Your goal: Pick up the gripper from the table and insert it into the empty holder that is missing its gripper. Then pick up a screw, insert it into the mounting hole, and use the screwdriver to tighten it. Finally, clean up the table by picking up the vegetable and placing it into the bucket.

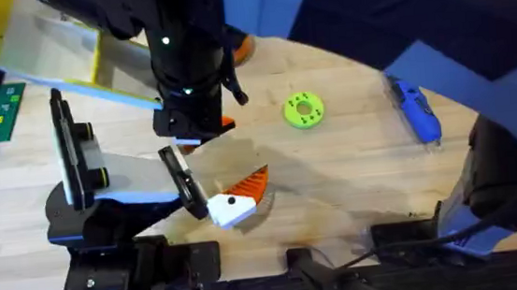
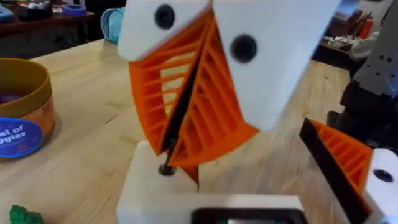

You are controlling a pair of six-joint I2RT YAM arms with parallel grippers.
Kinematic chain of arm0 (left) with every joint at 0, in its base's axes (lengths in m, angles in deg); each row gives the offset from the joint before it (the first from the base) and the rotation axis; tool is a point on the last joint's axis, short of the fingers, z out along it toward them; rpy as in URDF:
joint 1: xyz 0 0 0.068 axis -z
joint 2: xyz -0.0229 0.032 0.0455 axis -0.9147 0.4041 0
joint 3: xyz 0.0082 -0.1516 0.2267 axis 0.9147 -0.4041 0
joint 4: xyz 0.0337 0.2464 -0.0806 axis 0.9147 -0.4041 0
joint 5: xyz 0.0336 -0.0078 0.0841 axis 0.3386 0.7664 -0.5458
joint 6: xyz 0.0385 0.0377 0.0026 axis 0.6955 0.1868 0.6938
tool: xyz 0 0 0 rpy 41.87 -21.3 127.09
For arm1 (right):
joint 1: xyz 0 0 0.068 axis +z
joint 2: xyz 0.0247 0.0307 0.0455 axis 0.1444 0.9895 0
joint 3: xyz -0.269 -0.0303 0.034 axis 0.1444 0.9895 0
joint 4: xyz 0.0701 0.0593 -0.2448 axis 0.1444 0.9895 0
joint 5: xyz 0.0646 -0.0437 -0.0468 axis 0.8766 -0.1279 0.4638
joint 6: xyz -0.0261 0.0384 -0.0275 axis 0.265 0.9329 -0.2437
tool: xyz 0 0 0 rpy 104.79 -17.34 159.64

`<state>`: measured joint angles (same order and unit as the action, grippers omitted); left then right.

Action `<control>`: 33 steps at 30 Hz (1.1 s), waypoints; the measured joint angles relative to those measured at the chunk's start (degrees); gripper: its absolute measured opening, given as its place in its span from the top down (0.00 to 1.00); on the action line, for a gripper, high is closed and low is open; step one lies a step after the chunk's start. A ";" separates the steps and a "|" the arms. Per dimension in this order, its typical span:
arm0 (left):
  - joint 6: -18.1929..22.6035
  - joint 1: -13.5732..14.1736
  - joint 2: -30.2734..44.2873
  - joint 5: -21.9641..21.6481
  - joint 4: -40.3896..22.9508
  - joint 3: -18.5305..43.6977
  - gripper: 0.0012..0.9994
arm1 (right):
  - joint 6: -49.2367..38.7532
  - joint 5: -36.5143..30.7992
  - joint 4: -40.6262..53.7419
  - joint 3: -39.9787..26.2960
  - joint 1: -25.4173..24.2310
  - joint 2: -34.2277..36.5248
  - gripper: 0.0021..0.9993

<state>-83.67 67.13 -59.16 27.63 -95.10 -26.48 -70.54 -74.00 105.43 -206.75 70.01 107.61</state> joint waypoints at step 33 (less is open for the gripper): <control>0.00 0.00 0.00 0.00 0.00 0.00 0.01 | 0.00 0.00 0.42 0.00 0.00 0.98 1.00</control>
<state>-83.67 67.13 -59.16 27.63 -95.10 -26.48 -70.54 -74.00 105.86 -206.75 70.01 108.60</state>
